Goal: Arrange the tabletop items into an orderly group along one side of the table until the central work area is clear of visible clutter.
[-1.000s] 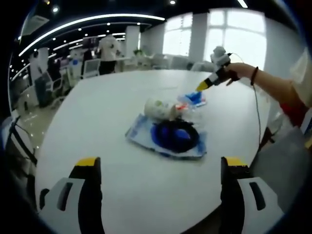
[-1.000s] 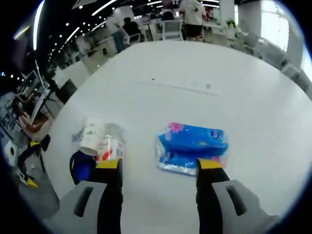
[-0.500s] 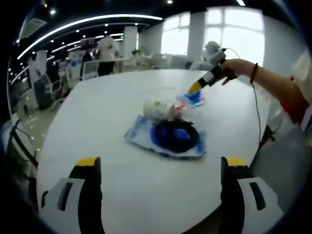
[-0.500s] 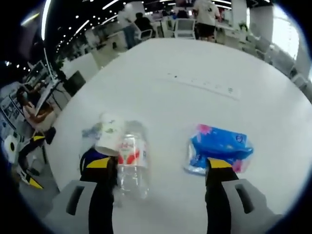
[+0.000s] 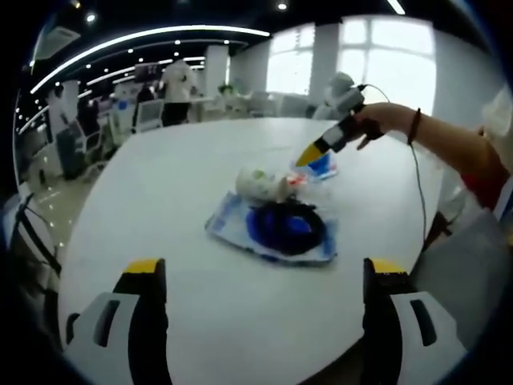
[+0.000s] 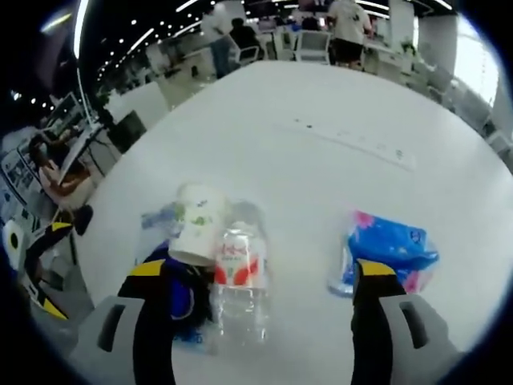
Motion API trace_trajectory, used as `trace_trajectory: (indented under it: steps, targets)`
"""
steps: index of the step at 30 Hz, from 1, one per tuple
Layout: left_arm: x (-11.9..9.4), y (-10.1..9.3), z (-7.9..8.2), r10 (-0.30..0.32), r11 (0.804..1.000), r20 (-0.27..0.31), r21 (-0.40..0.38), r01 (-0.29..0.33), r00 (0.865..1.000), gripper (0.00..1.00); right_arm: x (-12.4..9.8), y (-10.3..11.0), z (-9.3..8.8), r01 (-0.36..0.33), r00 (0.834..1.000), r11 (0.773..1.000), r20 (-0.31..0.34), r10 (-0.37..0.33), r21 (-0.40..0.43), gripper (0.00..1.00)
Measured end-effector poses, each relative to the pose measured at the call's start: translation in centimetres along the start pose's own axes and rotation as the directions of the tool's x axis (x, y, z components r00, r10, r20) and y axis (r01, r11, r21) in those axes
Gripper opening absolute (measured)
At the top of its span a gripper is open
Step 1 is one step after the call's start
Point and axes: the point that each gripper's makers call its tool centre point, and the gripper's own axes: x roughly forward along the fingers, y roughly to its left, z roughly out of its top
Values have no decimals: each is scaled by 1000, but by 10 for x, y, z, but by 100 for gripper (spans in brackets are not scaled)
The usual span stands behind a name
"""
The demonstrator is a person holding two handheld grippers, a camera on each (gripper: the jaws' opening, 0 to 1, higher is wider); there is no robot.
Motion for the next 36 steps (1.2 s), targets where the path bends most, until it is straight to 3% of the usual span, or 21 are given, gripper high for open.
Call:
trace_trajectory:
  steps: [12,18,22,36]
  targets:
    - [0,0,2,1,1000,2,2,-1,1000,99,16,8,-6,13,999,999,-45,-15,-44,86]
    - [-1,2,2,9,1000,4,0,-9,1000,99,22,11,-9,29,997,998,-64,-33,-63,77]
    - [-1,3,1,12,1000,0,4,-12,1000,99,28,14,-12,25,996,998,-84,-30,-59,66]
    - [-1,5,0,17,1000,-6,2,-17,1000,99,49,18,-19,58,988,996,-143,-67,-66,52]
